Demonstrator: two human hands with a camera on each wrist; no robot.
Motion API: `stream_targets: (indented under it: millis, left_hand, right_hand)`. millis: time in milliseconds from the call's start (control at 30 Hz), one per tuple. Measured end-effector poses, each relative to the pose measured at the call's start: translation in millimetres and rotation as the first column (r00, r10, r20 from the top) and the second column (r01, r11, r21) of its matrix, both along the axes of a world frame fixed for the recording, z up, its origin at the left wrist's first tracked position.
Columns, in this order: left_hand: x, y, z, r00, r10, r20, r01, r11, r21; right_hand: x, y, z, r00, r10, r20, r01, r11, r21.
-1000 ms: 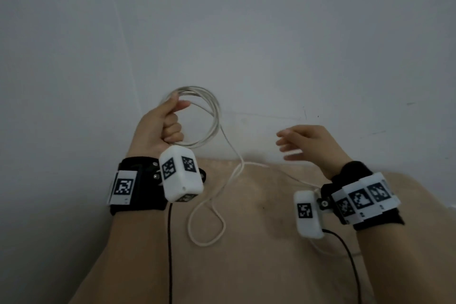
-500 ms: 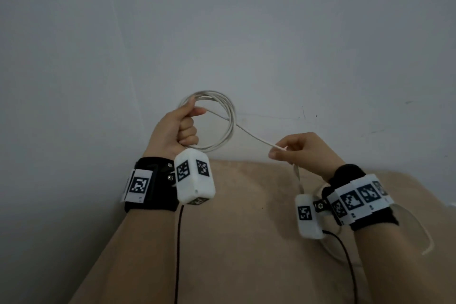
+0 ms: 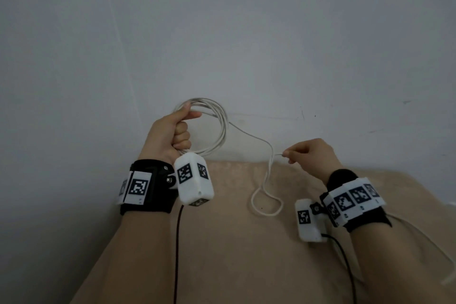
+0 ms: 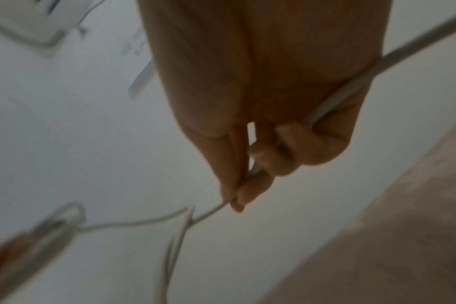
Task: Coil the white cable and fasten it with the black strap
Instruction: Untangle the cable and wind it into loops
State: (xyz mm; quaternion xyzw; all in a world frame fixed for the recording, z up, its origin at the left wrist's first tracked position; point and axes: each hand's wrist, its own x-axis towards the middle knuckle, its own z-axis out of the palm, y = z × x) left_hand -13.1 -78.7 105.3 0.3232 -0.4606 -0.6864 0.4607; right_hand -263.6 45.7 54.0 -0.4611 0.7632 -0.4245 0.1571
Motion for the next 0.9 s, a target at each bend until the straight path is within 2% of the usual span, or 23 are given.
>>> stream_targets:
  millis: [100, 167, 200, 233, 300, 367, 400, 467, 700, 800, 900]
  left_hand:
    - [-4.1, 5.0, 2.8, 0.996, -0.079, 0.027, 0.080, 0.997, -0.007]
    - [-10.4, 9.1, 4.0, 0.990, -0.134, 0.044, 0.135, 0.991, -0.006]
    - [-14.3, 11.3, 4.5, 0.985, -0.162, 0.055, 0.163, 0.987, -0.008]
    - [-18.3, 13.6, 5.0, 0.980, -0.187, 0.066, 0.189, 0.982, -0.012]
    - [-25.8, 18.4, 5.7, 0.970, -0.231, 0.076, 0.233, 0.972, -0.022]
    - [-31.8, 22.7, 6.6, 0.960, -0.267, 0.081, 0.271, 0.962, -0.029]
    - [-34.1, 24.3, 7.1, 0.955, -0.285, 0.082, 0.288, 0.957, -0.032]
    - [-36.6, 26.2, 7.7, 0.947, -0.311, 0.084, 0.315, 0.948, -0.036]
    - [-44.9, 29.0, 3.9, 0.913, -0.366, 0.181, 0.387, 0.917, -0.100]
    - [-47.9, 30.8, 3.2, 0.900, -0.378, 0.215, 0.407, 0.907, -0.108]
    - [-51.8, 31.4, 1.9, 0.925, -0.337, 0.174, 0.359, 0.927, -0.112]
  right_hand:
    - [-5.2, 1.8, -1.9, 0.984, -0.146, -0.104, 0.153, 0.986, 0.064]
    - [-5.1, 1.9, 1.7, 0.976, -0.155, -0.156, 0.168, 0.983, 0.077]
    - [-3.2, 1.4, 5.0, 0.977, -0.130, -0.172, 0.138, 0.990, 0.034]
    - [0.2, -0.2, 8.1, 0.986, -0.089, -0.142, 0.082, 0.995, -0.052]
    - [14.4, -2.2, 18.3, 0.994, 0.090, 0.067, -0.068, 0.957, -0.281]
    - [28.7, -3.9, 27.5, 0.897, 0.333, 0.292, -0.191, 0.886, -0.422]
    - [33.3, -4.2, 30.5, 0.852, 0.397, 0.341, -0.226, 0.867, -0.444]
    - [39.3, -2.1, 34.6, 0.846, 0.413, 0.338, -0.247, 0.864, -0.439]
    - [42.1, -1.9, 36.7, 0.825, 0.316, 0.469, -0.006, 0.835, -0.551]
    - [48.5, -2.6, 39.6, 0.749, 0.417, 0.515, -0.011, 0.785, -0.619]
    - [54.4, -1.6, 40.5, 0.697, 0.492, 0.523, -0.060, 0.766, -0.640]
